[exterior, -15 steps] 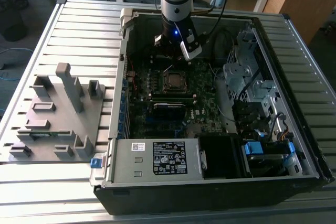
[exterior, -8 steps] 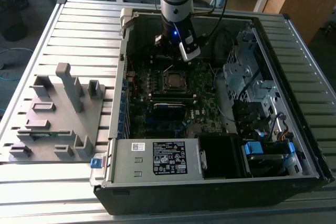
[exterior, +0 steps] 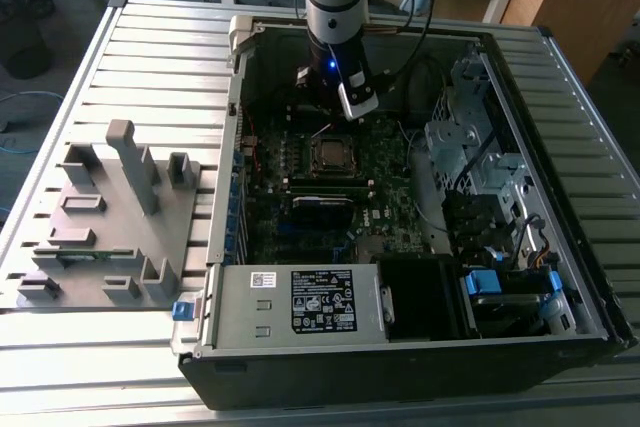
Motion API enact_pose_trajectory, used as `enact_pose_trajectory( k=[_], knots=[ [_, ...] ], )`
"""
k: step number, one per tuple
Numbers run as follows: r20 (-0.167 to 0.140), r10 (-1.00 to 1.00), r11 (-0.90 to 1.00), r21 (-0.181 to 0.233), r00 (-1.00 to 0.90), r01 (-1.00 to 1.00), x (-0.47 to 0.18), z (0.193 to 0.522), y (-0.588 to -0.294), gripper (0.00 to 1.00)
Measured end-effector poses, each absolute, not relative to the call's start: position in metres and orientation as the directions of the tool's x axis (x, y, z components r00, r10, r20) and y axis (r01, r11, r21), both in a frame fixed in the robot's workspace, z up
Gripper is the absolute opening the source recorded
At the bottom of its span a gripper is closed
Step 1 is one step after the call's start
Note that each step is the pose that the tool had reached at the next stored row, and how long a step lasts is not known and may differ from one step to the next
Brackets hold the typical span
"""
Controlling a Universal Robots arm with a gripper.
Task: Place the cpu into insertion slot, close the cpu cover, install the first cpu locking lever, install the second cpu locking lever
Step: 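Install the first cpu locking lever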
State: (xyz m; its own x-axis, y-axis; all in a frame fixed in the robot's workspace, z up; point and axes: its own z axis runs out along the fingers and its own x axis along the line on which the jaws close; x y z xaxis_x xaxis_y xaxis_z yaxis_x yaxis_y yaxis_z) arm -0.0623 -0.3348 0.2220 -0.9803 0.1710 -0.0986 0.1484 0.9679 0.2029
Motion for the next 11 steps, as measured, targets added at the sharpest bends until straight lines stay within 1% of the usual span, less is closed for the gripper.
enact_pose_trajectory(
  k=[11],
  knots=[
    [-0.099, 0.207, 0.962, 0.203, -0.973, 0.184, -0.0622, 0.2187, -0.3292, 0.1]
  ],
)
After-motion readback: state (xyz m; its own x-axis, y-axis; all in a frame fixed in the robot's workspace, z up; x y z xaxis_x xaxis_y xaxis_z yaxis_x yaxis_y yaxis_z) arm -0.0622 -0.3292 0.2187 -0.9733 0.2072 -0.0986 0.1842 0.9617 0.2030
